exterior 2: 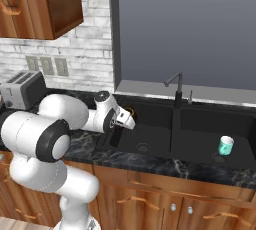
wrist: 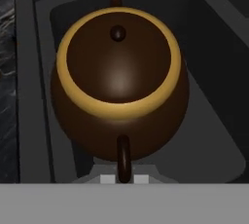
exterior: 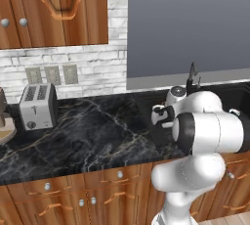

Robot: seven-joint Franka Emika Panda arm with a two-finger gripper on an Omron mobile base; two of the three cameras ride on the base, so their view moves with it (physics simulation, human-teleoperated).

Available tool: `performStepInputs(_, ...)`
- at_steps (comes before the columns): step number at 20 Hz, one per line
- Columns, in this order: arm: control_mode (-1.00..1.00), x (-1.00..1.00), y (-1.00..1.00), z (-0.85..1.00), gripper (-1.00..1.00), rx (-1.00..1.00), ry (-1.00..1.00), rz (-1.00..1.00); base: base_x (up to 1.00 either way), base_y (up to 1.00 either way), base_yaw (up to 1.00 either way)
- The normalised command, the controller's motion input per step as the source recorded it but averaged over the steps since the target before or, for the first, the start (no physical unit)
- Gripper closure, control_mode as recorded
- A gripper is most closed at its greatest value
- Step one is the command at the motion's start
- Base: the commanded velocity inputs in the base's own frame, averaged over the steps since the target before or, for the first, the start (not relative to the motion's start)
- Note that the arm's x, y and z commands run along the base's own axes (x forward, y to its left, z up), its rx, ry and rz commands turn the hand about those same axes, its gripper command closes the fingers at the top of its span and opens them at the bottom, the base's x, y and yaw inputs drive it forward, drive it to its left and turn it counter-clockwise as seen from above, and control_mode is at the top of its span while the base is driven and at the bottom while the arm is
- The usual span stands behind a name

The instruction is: Place the teapot in the left basin and the mug in the right basin of the sink.

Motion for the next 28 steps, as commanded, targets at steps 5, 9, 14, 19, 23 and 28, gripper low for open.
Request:
performStepInputs(5,-1.0,0.21,-0.51,-0.03,1.0,0.0,0.03,-0.03,0.0,0.0,0.0)
performStepInputs(9,-1.0,0.35,-0.47,-0.19,1.0,0.0,0.06,0.0,0.0,0.0,0.0)
performStepInputs(14,-1.0,0.32,-0.32,-0.34,1.0,0.0,0.06,0.0,0.0,0.0,0.0)
performStepInputs(19,-1.0,0.32,-0.13,-0.41,1.0,0.0,0.05,0.0,0.0,0.0,0.0)
performStepInputs(23,-1.0,0.36,-0.13,-0.32,1.0,0.0,0.0,0.0,0.0,0.0,0.0)
performStepInputs(28,-1.0,0.32,-0.19,-0.13,1.0,0.0,-0.01,0.0,0.0,0.0,0.0)
